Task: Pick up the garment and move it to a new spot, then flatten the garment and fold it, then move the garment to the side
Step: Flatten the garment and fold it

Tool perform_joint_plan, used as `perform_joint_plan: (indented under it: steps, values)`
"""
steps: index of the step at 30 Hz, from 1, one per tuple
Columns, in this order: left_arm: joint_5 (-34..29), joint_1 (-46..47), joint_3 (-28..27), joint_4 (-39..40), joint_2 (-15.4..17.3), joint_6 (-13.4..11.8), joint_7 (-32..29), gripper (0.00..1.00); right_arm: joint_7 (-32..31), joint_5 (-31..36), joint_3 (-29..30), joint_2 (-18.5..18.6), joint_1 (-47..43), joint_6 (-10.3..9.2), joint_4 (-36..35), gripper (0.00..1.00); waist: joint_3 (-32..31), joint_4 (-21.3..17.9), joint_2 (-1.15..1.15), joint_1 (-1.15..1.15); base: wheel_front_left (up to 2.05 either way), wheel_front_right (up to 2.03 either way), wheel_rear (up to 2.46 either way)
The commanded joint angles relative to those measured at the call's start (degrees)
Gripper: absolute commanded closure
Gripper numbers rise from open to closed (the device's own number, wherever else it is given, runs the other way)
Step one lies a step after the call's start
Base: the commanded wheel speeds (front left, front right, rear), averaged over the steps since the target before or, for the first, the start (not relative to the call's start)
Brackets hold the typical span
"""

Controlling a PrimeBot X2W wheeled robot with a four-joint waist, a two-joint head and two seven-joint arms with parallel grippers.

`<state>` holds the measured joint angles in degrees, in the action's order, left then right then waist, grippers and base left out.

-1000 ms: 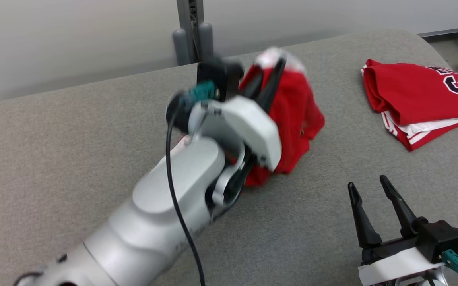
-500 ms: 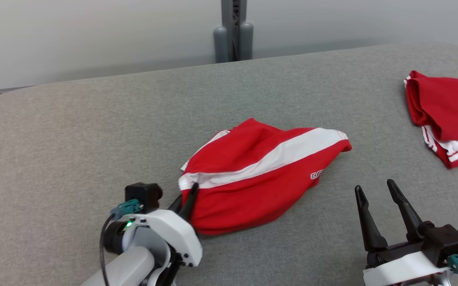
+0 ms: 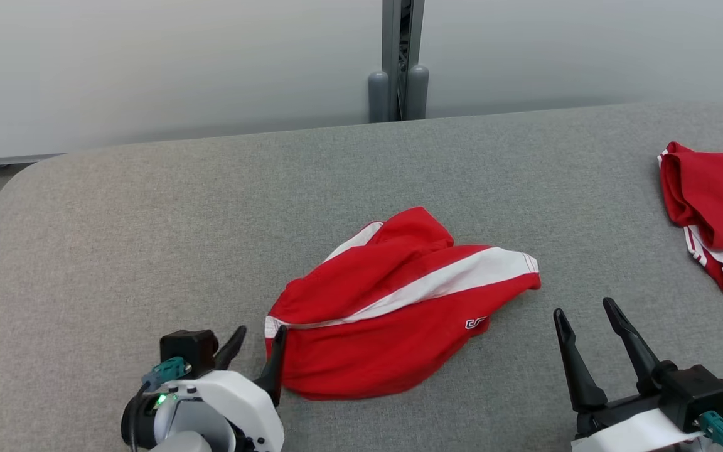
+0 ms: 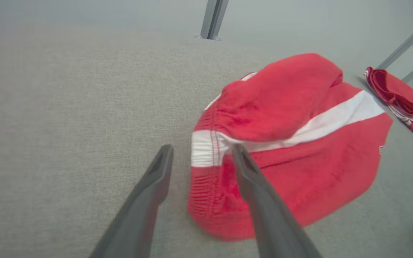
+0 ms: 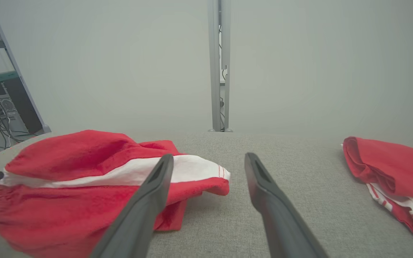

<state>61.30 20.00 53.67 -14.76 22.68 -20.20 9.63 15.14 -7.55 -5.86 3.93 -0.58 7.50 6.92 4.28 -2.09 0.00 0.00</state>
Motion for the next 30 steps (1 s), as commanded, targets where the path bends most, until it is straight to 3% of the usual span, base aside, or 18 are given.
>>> perform_joint_plan:
  steps: [1, 6, 9, 15, 21, 26, 30]
  values:
    - [-0.69, -1.11, -0.63, 0.46, 0.80, -1.15, 1.05, 0.00, 0.00, -0.50, 0.16, 0.43, -0.61, -0.02, 0.31, 0.00, -0.55, 0.01, 0.00, 0.00, 0.00, 0.00, 0.00]
    - [-2.98, -3.58, -1.97, 2.64, 2.77, -6.30, 3.42, 0.00, 0.00, -0.63, 0.41, 0.33, -1.54, -0.02, 0.53, 0.00, -2.20, 0.19, 0.00, 0.00, 0.00, 0.00, 0.00]
    - [-4.01, -4.85, -3.26, 3.80, 3.49, -7.91, 4.43, 0.00, 0.00, -0.67, 0.44, 0.25, -2.09, -0.02, 0.65, 0.00, -2.86, 0.37, 0.00, 0.00, 0.00, 0.00, 0.00]
    - [-12.79, -9.83, -13.69, 9.52, 2.01, -11.07, 5.58, 0.00, -0.01, -1.03, 0.63, -0.12, -2.18, -0.02, 0.24, 0.00, -4.48, 0.77, 0.00, 0.00, 0.00, 0.00, 0.00]
    - [-26.94, -18.89, -23.79, 14.24, -2.32, -9.92, 5.57, 0.00, 0.00, -1.09, 0.86, -0.39, -2.86, -0.02, 0.21, 0.00, -6.50, 1.01, 0.00, 0.00, 0.00, 0.00, 0.00]
    - [-36.21, -24.62, -26.35, 13.68, -5.18, -4.39, 5.59, 0.00, 0.00, -1.31, 0.85, -0.63, -4.09, -0.02, 0.24, 0.00, -8.33, 1.40, 0.00, 0.00, 0.00, 0.00, 0.00]
    - [-41.32, -27.56, -30.43, 15.18, -8.29, -2.69, 5.59, 0.00, 0.00, -0.77, 1.12, -0.74, -5.13, -0.02, -0.36, 0.00, -9.51, 1.70, 0.00, 0.00, 0.00, 0.00, 0.00]
